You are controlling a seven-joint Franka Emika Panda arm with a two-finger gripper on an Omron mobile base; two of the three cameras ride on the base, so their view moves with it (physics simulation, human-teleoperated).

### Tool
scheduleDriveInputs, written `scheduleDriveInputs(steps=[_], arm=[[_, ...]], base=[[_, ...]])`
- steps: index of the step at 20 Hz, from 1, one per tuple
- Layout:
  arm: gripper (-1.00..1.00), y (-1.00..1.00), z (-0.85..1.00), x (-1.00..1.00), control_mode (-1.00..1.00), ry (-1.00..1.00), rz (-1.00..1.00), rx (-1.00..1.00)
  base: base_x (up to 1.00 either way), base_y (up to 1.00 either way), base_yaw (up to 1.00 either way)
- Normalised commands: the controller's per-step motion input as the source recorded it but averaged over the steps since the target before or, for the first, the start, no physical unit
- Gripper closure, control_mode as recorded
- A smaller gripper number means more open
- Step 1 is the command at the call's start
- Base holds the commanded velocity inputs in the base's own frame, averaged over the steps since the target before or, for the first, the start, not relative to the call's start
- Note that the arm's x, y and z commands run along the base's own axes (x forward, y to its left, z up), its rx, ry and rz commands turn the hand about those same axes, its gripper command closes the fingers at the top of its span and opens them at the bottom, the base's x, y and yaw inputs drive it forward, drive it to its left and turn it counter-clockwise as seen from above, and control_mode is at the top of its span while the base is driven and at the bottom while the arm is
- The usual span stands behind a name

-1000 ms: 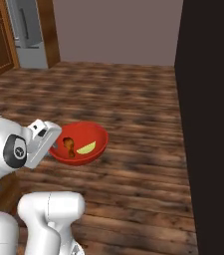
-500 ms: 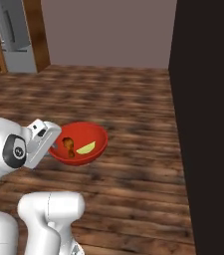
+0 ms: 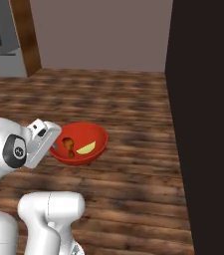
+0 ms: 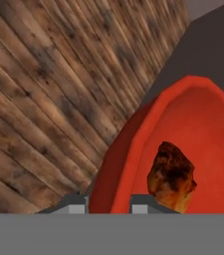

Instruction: Pick the chicken drumstick and lemon wedge from their plates and place them in the bowl. Then put the bowl in the fridge.

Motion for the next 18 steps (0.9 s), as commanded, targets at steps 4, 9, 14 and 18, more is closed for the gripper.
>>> scheduleDriveInputs(steps=[4,9,14,18], arm=[[1.0,0.0,0.0,0.0,1.0,0.0,0.0,0.0],[1.0,0.0,0.0,0.0,1.0,0.0,0.0,0.0],[1.0,0.0,0.0,0.0,1.0,0.0,0.0,0.0],[1.0,0.0,0.0,0.0,1.0,0.0,0.0,0.0]], base=[[0.75,0.28,-0.02],[0.75,0.35,0.02],[0.72,0.36,0.2],[0.64,0.24,0.36]])
